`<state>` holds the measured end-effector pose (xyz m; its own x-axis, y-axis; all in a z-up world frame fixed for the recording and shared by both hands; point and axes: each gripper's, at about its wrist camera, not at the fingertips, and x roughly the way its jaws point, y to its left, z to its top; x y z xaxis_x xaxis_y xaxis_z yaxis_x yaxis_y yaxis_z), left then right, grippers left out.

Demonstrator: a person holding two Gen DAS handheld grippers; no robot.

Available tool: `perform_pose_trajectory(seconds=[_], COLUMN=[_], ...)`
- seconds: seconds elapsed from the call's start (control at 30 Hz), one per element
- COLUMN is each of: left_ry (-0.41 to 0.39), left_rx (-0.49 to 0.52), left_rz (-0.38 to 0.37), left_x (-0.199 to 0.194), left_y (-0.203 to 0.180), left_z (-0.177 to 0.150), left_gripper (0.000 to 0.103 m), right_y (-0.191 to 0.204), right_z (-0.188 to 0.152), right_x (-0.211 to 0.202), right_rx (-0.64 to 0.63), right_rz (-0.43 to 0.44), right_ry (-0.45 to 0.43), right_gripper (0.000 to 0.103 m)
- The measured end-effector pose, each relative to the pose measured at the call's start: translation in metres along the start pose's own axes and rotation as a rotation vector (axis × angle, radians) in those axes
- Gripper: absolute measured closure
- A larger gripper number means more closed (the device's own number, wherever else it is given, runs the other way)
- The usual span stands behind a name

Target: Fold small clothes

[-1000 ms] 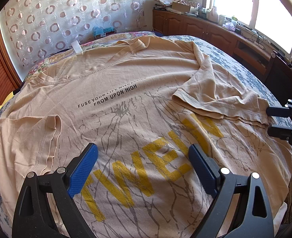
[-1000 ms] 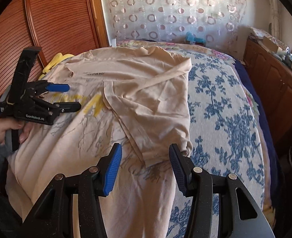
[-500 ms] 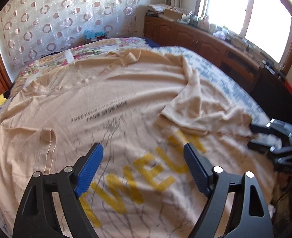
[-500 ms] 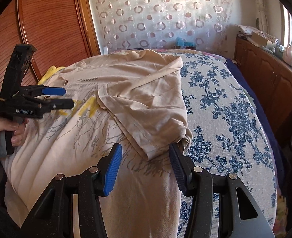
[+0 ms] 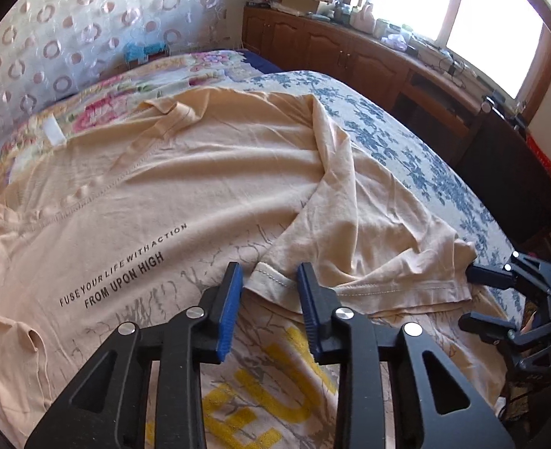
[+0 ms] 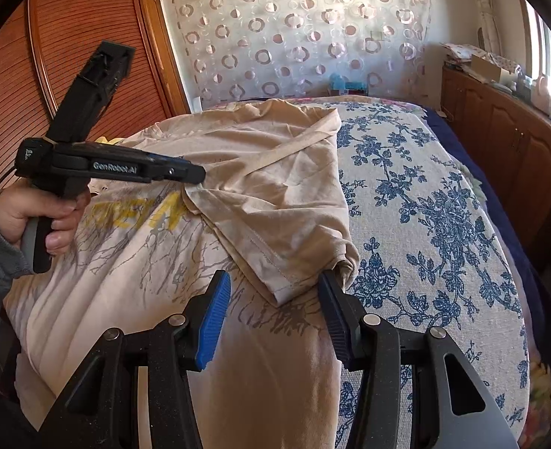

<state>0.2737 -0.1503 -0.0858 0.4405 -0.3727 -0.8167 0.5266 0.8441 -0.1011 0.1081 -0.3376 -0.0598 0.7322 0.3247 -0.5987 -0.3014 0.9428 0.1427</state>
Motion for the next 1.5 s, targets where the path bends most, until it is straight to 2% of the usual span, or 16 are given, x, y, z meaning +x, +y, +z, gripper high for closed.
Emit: perform_pose_trajectory(seconds=[0.1,0.13,0.33,0.4,0.53,0.63,0.87,1.03,1.1,1.23,1.27,1.3,1.33,1.4,1.43,1.5], left_ry=[0.001,-0.006,-0.161,-0.189,-0.154,-0.129,-0.209,-0.110,-0.099,-0.100,-0.098,-0.100,-0.112,-0.138,-0.151,-0.176], left_rx=[0.028,0.038,0.014,-0.013,-0.016,-0.044,-0.104,-0.078,-0.080,-0.099,-0.100,-0.099,-0.098,-0.098,-0.101,-0.111], left_rz=[0.002,0.004,-0.006,-0.009,0.037,0.042,0.042,0.077,0.089,0.053,0.059,0.070,0.080,0.096,0.100,0.094], left_x=[-0.002,-0.005,-0.055,-0.068,-0.060,-0.049,-0.071,-0.056,-0.054,-0.059,-0.060,-0.063,-0.068,-0.076,-0.081,-0.092], left_y=[-0.005,-0.007,-0.010,-0.006,0.002,0.011,0.026,0.030,0.033,0.041,0.043,0.045,0.048,0.053,0.057,0.065], left_z=[-0.001,-0.001,-0.008,-0.013,-0.021,-0.026,-0.027,-0.031,-0.035,-0.042,-0.043,-0.045,-0.047,-0.051,-0.053,-0.059], left_gripper=[0.097,0.098,0.098,0.098,0.098,0.098,0.098,0.098,0.098,0.097,0.093,0.077,0.065,0.055,0.044,0.032], right_y=[-0.001,-0.002,-0.003,-0.003,-0.001,-0.001,0.009,0.013,0.011,0.008,0.007,0.006,0.004,0.005,0.006,0.007], right_z=[0.000,0.000,0.000,0.000,0.000,0.000,0.005,0.013,0.015,0.021,0.021,0.022,0.023,0.025,0.026,0.026], right_x=[0.000,0.000,0.000,0.000,0.000,-0.001,-0.013,-0.027,-0.027,-0.017,-0.014,-0.011,-0.008,-0.005,-0.004,-0.003], right_rx=[0.002,0.006,0.013,0.013,0.007,0.001,-0.028,-0.048,-0.051,-0.056,-0.054,-0.053,-0.052,-0.051,-0.051,-0.055], right_rz=[-0.010,-0.009,-0.004,-0.005,-0.015,-0.008,0.030,0.036,0.031,0.009,0.009,0.009,0.005,0.001,0.000,0.005], right_ry=[-0.004,-0.006,-0.007,-0.008,-0.008,-0.003,-0.013,-0.051,-0.053,-0.040,-0.036,-0.031,-0.027,-0.019,-0.018,-0.014], right_gripper=[0.058,0.059,0.059,0.060,0.060,0.061,0.063,0.063,0.063,0.063,0.063,0.063,0.063,0.063,0.063,0.063])
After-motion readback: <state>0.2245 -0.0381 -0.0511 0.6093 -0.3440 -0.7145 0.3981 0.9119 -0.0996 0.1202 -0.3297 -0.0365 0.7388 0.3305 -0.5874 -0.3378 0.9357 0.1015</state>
